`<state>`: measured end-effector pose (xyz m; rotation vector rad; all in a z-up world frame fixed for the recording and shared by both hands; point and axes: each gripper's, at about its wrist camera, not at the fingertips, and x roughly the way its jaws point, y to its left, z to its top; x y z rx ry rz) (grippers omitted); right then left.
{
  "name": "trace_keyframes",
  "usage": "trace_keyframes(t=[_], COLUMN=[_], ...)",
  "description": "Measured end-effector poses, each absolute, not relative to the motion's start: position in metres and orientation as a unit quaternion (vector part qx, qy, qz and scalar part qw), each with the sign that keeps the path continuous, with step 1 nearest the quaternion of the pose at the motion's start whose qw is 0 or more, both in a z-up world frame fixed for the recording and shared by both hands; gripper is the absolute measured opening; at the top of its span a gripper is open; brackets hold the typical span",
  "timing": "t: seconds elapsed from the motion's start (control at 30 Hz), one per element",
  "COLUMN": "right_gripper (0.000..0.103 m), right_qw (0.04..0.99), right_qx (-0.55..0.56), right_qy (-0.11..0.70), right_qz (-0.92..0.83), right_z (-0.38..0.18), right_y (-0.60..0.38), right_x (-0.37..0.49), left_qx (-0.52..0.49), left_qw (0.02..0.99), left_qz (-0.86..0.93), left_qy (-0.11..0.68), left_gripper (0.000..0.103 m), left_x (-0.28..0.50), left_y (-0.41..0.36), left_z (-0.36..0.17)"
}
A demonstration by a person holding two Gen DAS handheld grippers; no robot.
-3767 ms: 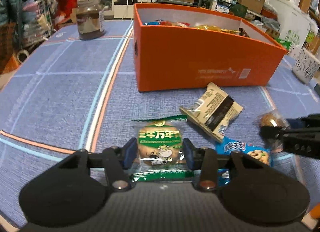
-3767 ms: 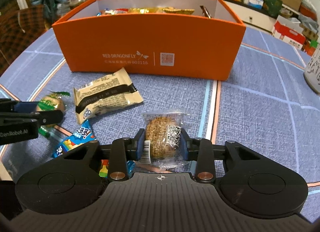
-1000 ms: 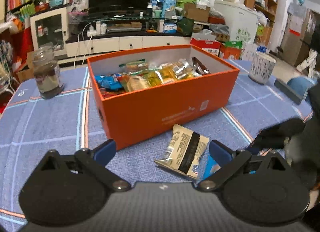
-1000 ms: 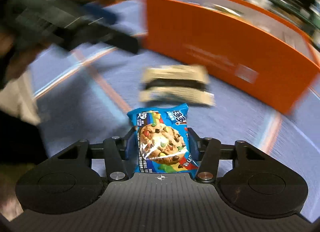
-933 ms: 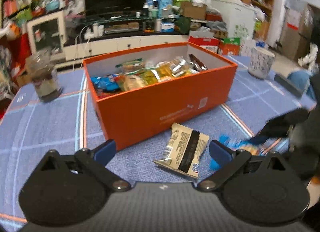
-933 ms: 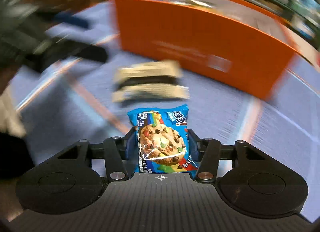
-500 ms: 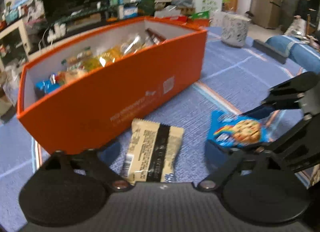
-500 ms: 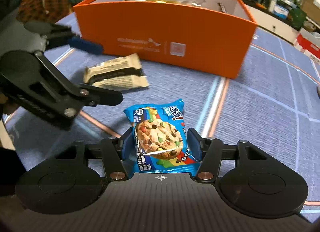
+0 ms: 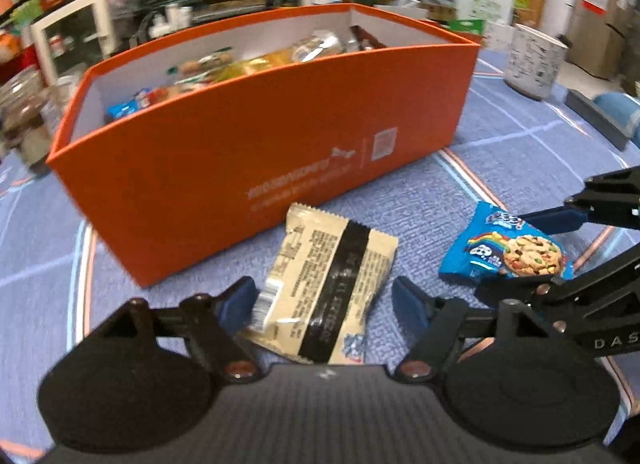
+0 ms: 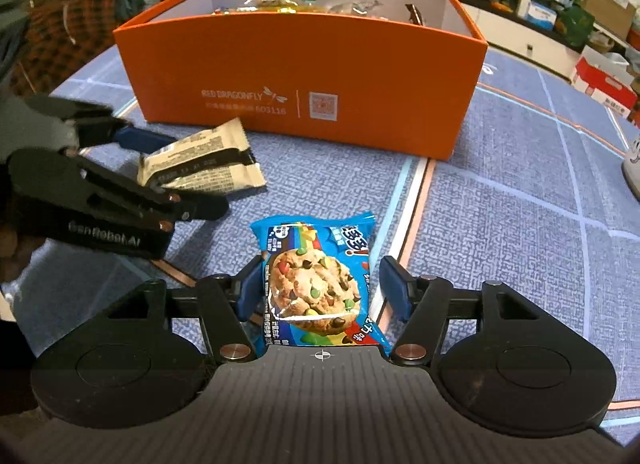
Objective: Organize snacks
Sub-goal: 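Grasp the cream biscuit packet with the left tool while the right tool grasps the blue cookie packet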
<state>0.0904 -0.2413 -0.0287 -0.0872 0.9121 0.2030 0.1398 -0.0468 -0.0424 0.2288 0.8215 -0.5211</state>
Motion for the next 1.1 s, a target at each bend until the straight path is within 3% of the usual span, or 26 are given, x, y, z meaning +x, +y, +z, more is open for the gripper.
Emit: trace_keyframes(t=[0.3,1.1], right_gripper=[0.053,0.056], right_qw=[0.894,0.893], right_qx=[-0.036,-0.038], right_qy=[0.440,0.440], right_qz=[0.078,0.086], right_z=[-0.029,-0.028], right_y=[-0.237,-0.241], right_x=[0.093,0.088], left_qx=[0.088,0.073], left_qw=[0.882,0.892], left_qz=[-0.205,-0.168], left_qy=[0.416,0.413], left_gripper=[0.080,0.088], left_x=[0.115,0.139], left_y=[-0.040,-0.040], left_z=[-0.040,-0.042])
